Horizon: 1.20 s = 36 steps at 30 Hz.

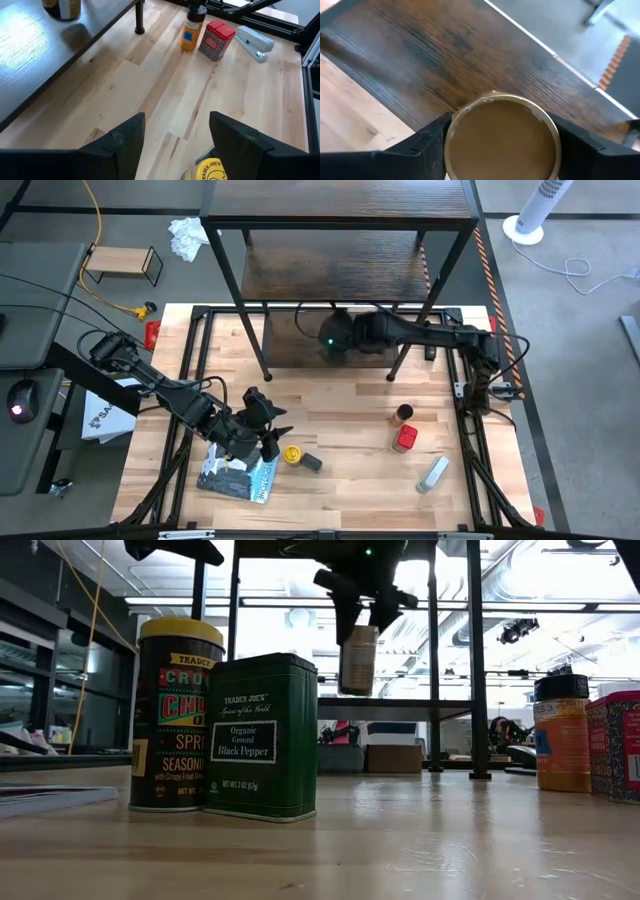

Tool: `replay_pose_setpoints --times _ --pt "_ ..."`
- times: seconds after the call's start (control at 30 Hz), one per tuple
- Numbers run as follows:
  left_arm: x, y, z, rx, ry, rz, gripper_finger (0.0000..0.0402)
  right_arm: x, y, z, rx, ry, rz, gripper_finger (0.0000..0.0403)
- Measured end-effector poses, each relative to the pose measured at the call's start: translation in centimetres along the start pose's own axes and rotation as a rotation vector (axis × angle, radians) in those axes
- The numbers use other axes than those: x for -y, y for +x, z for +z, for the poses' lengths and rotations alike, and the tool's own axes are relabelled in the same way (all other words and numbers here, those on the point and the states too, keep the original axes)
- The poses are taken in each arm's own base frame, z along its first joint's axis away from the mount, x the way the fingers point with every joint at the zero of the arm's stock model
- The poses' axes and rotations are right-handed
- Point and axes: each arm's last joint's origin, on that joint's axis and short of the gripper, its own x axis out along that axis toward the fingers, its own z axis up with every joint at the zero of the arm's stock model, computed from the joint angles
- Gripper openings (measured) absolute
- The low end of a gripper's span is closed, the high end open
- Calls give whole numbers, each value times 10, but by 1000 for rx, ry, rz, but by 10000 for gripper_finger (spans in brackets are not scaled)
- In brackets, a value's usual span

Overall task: Shelf spices
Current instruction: Put the gold seasoning bottle on the shelf

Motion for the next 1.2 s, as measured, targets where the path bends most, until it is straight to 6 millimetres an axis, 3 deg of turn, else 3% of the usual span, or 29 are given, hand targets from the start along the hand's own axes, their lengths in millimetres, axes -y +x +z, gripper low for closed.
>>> replay_pose_setpoints --times 0.23,0.5,0.73,0.97,1.2 --pt "0 0 0 -12 -9 -13 219 6 7 9 -43 50 122 262" --pt "0 0 -1 -15 -34 -15 219 8 8 11 -15 49 84 340" --pt "0 0 -1 -15 -33 -14 219 8 5 13 -6 -23 96 348" --pt "0 0 -1 -22 -29 -14 219 4 -12 22 77 -118 92 345" --pt "0 0 -2 -26 -15 -12 219 -13 -45 21 160 -263 130 311"
